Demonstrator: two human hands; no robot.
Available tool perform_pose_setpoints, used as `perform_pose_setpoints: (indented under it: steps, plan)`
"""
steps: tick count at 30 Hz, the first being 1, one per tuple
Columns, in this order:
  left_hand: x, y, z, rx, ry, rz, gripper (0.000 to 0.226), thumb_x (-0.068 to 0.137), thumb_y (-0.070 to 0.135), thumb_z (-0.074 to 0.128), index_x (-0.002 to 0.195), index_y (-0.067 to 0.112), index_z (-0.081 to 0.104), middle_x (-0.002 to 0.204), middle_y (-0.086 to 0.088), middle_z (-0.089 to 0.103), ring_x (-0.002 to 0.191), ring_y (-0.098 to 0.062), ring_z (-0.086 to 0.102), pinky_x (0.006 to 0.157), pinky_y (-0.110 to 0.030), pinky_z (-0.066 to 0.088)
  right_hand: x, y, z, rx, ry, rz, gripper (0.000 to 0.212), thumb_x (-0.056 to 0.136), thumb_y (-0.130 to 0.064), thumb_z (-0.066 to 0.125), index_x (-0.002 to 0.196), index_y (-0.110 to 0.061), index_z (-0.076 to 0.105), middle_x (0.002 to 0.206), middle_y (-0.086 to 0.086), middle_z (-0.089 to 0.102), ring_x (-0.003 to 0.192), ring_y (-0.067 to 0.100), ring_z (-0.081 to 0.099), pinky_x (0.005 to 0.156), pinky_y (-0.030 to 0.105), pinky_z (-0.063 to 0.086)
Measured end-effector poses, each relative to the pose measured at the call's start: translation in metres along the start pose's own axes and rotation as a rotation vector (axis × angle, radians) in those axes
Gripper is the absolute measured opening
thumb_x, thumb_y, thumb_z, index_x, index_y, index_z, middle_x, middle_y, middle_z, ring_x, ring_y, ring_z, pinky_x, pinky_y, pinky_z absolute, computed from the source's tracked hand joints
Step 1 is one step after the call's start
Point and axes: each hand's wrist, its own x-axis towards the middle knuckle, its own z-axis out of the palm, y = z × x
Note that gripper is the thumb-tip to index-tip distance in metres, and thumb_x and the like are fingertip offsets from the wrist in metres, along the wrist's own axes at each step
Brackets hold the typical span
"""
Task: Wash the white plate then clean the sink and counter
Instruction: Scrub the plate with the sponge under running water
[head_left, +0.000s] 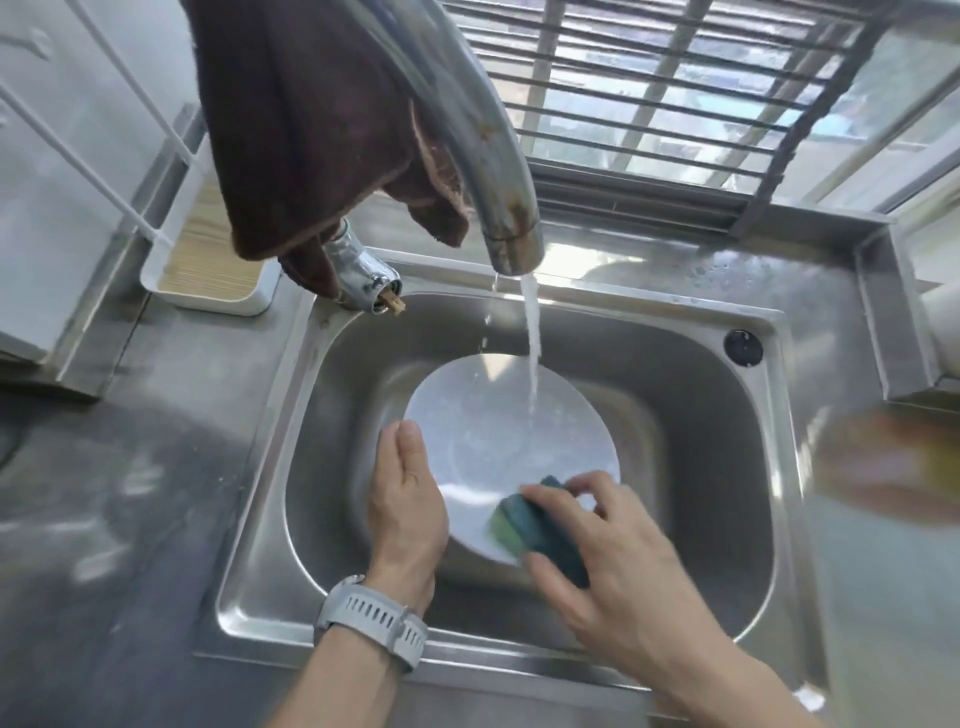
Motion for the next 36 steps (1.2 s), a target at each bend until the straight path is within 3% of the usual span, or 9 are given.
perform_pose_setpoints:
  steps: [4, 9, 14, 20, 24, 26, 29, 31, 36]
  plan:
    - [-0.006, 0.005, 0.0, 0.053, -0.051, 0.001, 0.029, 0.108, 0.046, 0.03, 0.096, 0.041, 0.057, 0.104, 0.016, 0.065, 0.103, -0.008, 0.062, 0.093, -0.031, 0.048, 0.035, 0.044, -0.009, -0.159, 0.117, 0.197, 0.046, 0.089, -0.05, 0.059, 0.131, -0.035, 0.05, 0.112, -0.003, 0.043, 0.1, 0.019, 0.047, 0.087, 0.034, 0.049]
    - [-0.02, 0.008, 0.012, 0.132, -0.104, 0.006, 0.037, 0.108, 0.05, 0.029, 0.098, 0.031, 0.06, 0.093, 0.009, 0.068, 0.089, -0.013, 0.063, 0.072, -0.031, 0.047, 0.109, 0.037, 0.005, -0.03, 0.264, 0.353, 0.05, 0.094, -0.047, 0.052, 0.139, -0.025, 0.044, 0.122, 0.011, 0.042, 0.107, 0.033, 0.047, 0.093, 0.045, 0.046]
    - [-0.024, 0.01, 0.021, 0.075, -0.1, -0.057, 0.047, 0.106, 0.056, 0.026, 0.127, 0.035, 0.062, 0.124, 0.017, 0.065, 0.115, -0.008, 0.059, 0.095, -0.025, 0.042, 0.118, -0.019, 0.024, 0.176, 0.263, 0.107, 0.047, 0.089, -0.048, 0.059, 0.133, -0.033, 0.05, 0.111, 0.002, 0.042, 0.098, 0.024, 0.049, 0.087, 0.036, 0.047]
    - [-0.009, 0.007, 0.018, -0.16, -0.1, -0.222, 0.086, 0.085, 0.088, 0.024, 0.118, 0.024, 0.072, 0.102, -0.001, 0.08, 0.096, -0.017, 0.076, 0.094, -0.041, 0.059, 0.061, -0.031, 0.023, 0.204, 0.07, -0.016, 0.047, 0.09, -0.054, 0.055, 0.135, -0.042, 0.048, 0.117, -0.007, 0.046, 0.109, 0.014, 0.05, 0.095, 0.029, 0.046]
    - [-0.009, 0.012, 0.016, -0.034, -0.08, -0.086, 0.032, 0.103, 0.06, 0.03, 0.106, 0.044, 0.058, 0.108, 0.025, 0.064, 0.097, 0.011, 0.06, 0.073, -0.007, 0.046, 0.023, -0.006, 0.002, 0.143, -0.041, -0.062, 0.048, 0.089, -0.056, 0.055, 0.135, -0.048, 0.044, 0.121, -0.017, 0.041, 0.109, 0.003, 0.046, 0.091, 0.018, 0.044]
    - [-0.009, 0.012, 0.015, 0.045, -0.068, -0.023, 0.025, 0.107, 0.048, 0.035, 0.097, 0.044, 0.058, 0.101, 0.023, 0.064, 0.095, 0.011, 0.06, 0.071, -0.01, 0.045, 0.017, 0.015, -0.007, 0.041, -0.053, -0.036, 0.047, 0.089, -0.058, 0.055, 0.133, -0.048, 0.044, 0.12, -0.017, 0.04, 0.107, 0.004, 0.045, 0.09, 0.02, 0.044]
    - [-0.007, 0.007, 0.013, 0.101, -0.064, 0.01, 0.018, 0.108, 0.039, 0.041, 0.111, 0.042, 0.058, 0.107, 0.017, 0.067, 0.1, -0.003, 0.063, 0.078, -0.027, 0.051, 0.033, 0.047, -0.013, -0.127, 0.035, 0.103, 0.046, 0.088, -0.055, 0.058, 0.131, -0.041, 0.047, 0.113, -0.009, 0.042, 0.103, 0.014, 0.047, 0.088, 0.029, 0.048]
    - [-0.007, 0.007, 0.014, 0.113, -0.07, 0.004, 0.016, 0.108, 0.034, 0.043, 0.115, 0.044, 0.054, 0.108, 0.02, 0.064, 0.1, 0.001, 0.059, 0.077, -0.026, 0.048, 0.049, 0.053, -0.013, -0.169, 0.076, 0.182, 0.046, 0.087, -0.05, 0.058, 0.13, -0.037, 0.048, 0.11, -0.004, 0.041, 0.102, 0.019, 0.047, 0.086, 0.034, 0.05]
    - [-0.004, 0.008, 0.018, 0.154, -0.048, 0.005, 0.019, 0.108, 0.031, 0.043, 0.117, 0.038, 0.058, 0.105, 0.021, 0.064, 0.098, 0.004, 0.058, 0.073, -0.021, 0.044, 0.076, 0.01, 0.005, 0.05, 0.006, -0.035, 0.05, 0.088, -0.05, 0.057, 0.135, -0.034, 0.046, 0.12, -0.002, 0.044, 0.109, 0.02, 0.048, 0.093, 0.036, 0.047]
